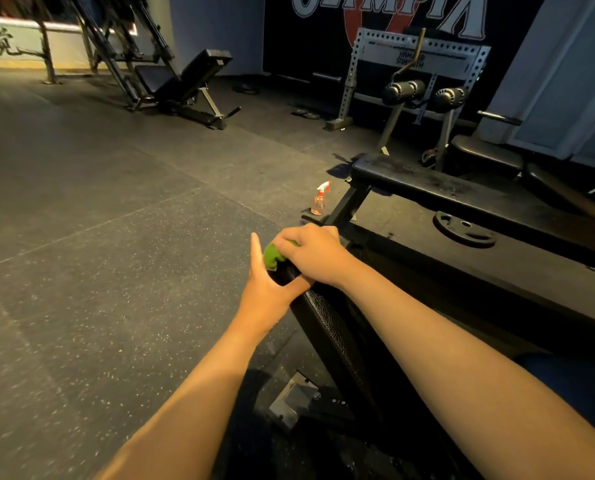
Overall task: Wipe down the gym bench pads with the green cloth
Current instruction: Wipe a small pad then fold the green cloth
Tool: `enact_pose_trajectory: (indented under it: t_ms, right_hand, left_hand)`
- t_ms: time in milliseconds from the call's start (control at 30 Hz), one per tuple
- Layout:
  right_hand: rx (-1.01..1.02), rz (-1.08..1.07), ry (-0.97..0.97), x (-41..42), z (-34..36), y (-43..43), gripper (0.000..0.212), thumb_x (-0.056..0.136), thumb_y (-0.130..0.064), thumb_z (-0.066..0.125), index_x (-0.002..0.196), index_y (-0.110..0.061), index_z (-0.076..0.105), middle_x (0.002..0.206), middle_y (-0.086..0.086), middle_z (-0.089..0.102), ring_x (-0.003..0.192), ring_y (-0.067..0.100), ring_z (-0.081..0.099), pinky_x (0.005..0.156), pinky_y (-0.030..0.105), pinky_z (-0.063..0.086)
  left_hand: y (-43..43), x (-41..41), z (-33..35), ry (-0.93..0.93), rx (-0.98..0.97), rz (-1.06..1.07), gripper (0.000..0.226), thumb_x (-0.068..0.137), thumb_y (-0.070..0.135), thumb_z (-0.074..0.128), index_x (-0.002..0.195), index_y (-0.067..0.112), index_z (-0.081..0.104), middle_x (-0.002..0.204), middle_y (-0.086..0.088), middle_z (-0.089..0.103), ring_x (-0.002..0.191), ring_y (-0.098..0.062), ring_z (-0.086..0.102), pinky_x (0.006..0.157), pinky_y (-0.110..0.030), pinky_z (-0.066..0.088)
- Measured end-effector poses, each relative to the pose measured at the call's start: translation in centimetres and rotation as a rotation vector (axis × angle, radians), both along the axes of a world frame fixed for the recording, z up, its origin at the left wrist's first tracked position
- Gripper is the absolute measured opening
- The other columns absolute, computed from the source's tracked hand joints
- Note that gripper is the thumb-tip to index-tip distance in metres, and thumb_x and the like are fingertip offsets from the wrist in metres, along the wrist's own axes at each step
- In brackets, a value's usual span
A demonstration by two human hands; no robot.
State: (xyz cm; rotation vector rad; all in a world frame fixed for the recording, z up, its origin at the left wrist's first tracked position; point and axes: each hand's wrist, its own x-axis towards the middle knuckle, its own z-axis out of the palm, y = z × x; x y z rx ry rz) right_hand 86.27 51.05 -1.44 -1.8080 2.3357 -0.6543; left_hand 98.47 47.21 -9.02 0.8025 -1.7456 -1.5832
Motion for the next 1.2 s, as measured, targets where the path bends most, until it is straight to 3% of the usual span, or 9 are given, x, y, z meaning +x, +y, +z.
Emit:
enact_pose_trajectory:
  t_ms: [100, 167, 333, 433, 633, 767, 900, 1033, 1200]
  right_hand:
    - [0.053, -0.159, -0.027, -1.8, 0.6, -1.2, 0.030, 0.100, -0.035, 0.037, 0.097, -0.034, 0.067, 0.098, -0.013, 0.065, 0.104, 0.015, 0.056, 0.085, 0.037, 0.024]
    - [0.037, -0.244, -0.058, -3.3, 0.5, -1.5, 0.030, 0.100, -0.034, 0.037, 0.098, -0.034, 0.067, 0.101, -0.010, 0.065, 0.107, 0.021, 0.056, 0.083, 0.038, 0.024]
    - [-0.095, -0.439, -0.244, -5.3, -0.5, -0.5, 0.031, 0.101, -0.039, 0.035, 0.108, -0.031, 0.063, 0.115, 0.002, 0.065, 0.111, 0.030, 0.055, 0.098, 0.048, 0.038]
    - [-0.130, -0.487, -0.299, -5.3, -1.0, 0.0, 0.032, 0.101, -0.038, 0.029, 0.100, -0.025, 0.058, 0.110, 0.008, 0.064, 0.106, 0.033, 0.055, 0.097, 0.052, 0.042]
    - [-0.161, -0.589, -0.332, -6.9, -2.5, 2.5, 0.033, 0.104, -0.033, 0.027, 0.089, -0.020, 0.054, 0.098, 0.007, 0.062, 0.100, 0.035, 0.056, 0.081, 0.040, 0.038]
    - [-0.226, -0.645, -0.294, -5.2, -2.8, 3.0, 0.032, 0.105, -0.035, 0.030, 0.116, -0.027, 0.059, 0.108, 0.004, 0.066, 0.106, 0.029, 0.058, 0.095, 0.047, 0.044]
    - [-0.361, -0.527, -0.167, -2.9, -2.6, 2.6, 0.033, 0.105, -0.030, 0.040, 0.130, -0.026, 0.061, 0.120, 0.001, 0.068, 0.115, 0.024, 0.058, 0.098, 0.041, 0.043]
    - [-0.398, -0.273, -0.137, -0.8, -3.9, 3.7, 0.034, 0.103, -0.026, 0.046, 0.134, -0.023, 0.060, 0.137, -0.005, 0.059, 0.137, 0.015, 0.044, 0.115, 0.041, 0.032]
    - [-0.375, -0.193, -0.047, -1.6, -4.1, 5.7, 0.035, 0.101, -0.022, 0.052, 0.135, -0.022, 0.060, 0.139, -0.005, 0.058, 0.134, 0.013, 0.046, 0.116, 0.035, 0.032]
  left_hand:
    - [0.2, -0.3, 0.4, 0.001, -0.012, -0.039, 0.118, 0.083, 0.036, 0.081, 0.157, 0.040, -0.011, 0.153, 0.011, 0.034, 0.134, -0.014, 0.049, 0.106, -0.033, 0.044]
    - [0.3, -0.7, 0.7, -0.045, -0.034, -0.053, 0.109, 0.087, 0.037, 0.076, 0.158, 0.041, -0.006, 0.160, 0.009, 0.027, 0.143, -0.015, 0.037, 0.113, -0.038, 0.035]
    - [0.3, -1.3, 0.8, -0.125, -0.070, -0.070, 0.092, 0.084, 0.048, 0.067, 0.156, 0.047, 0.010, 0.160, 0.008, 0.024, 0.149, -0.020, 0.022, 0.120, -0.052, 0.025]
    - [0.6, -1.4, 0.8, -0.141, -0.083, -0.062, 0.086, 0.092, 0.042, 0.063, 0.157, 0.045, 0.007, 0.158, 0.006, 0.029, 0.148, -0.022, 0.020, 0.117, -0.045, 0.021]
    - [0.8, -1.3, 0.8, -0.140, -0.067, -0.077, 0.085, 0.096, 0.039, 0.061, 0.157, 0.042, 0.002, 0.161, 0.004, 0.026, 0.149, -0.023, 0.016, 0.115, -0.044, 0.020]
    - [1.0, -1.2, 0.8, -0.109, -0.047, -0.061, 0.080, 0.095, 0.037, 0.062, 0.156, 0.040, 0.010, 0.160, 0.002, 0.027, 0.147, -0.022, 0.018, 0.105, -0.036, 0.022]
    - [1.0, -1.3, 0.7, -0.098, -0.035, -0.048, 0.075, 0.095, 0.036, 0.063, 0.153, 0.039, 0.017, 0.157, 0.001, 0.029, 0.145, -0.021, 0.023, 0.107, -0.035, 0.025]
    - [1.1, -1.2, 0.9, -0.073, 0.018, -0.060, 0.081, 0.085, 0.046, 0.069, 0.149, 0.045, 0.020, 0.151, 0.006, 0.033, 0.145, -0.020, 0.027, 0.119, -0.047, 0.027]
    - [0.7, -0.7, 0.6, -0.017, 0.095, -0.124, 0.077, 0.068, 0.056, 0.070, 0.136, 0.050, 0.034, 0.142, 0.013, 0.041, 0.136, -0.014, 0.038, 0.116, -0.045, 0.033]
